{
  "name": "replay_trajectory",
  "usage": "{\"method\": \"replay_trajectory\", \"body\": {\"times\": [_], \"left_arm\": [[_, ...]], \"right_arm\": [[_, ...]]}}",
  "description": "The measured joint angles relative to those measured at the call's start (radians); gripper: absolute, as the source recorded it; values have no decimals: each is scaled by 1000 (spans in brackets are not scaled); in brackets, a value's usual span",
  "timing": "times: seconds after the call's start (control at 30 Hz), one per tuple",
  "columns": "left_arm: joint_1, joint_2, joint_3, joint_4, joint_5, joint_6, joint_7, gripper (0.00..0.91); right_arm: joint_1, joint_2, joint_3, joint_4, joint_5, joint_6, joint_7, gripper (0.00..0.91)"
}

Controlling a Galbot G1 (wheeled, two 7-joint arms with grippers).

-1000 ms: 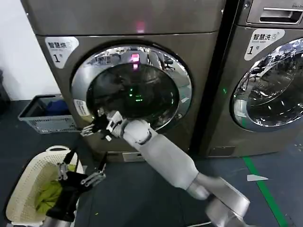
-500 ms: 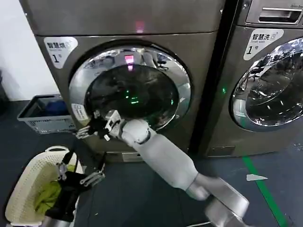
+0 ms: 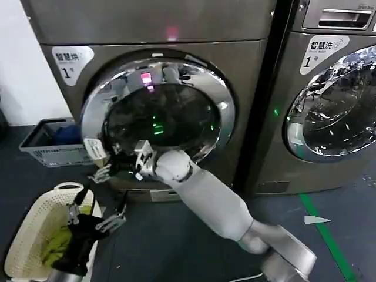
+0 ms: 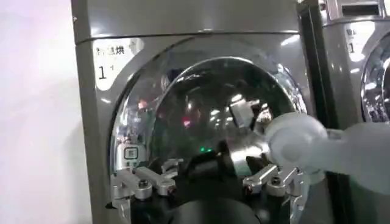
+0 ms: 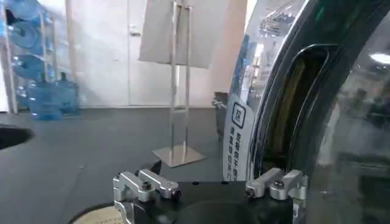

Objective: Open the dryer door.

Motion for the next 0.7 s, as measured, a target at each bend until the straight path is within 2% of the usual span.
{"method": "replay_trajectory", "body": {"times": [0.5, 0.7], "left_arm": [[-49, 23, -184, 66, -10, 104, 60, 907], [-82, 41, -273, 106, -78, 134, 60, 907]], "right_arm": [[-15, -58, -9, 95, 36, -6, -84, 907], [-26, -85, -17, 133, 56, -10, -122, 907]]}}
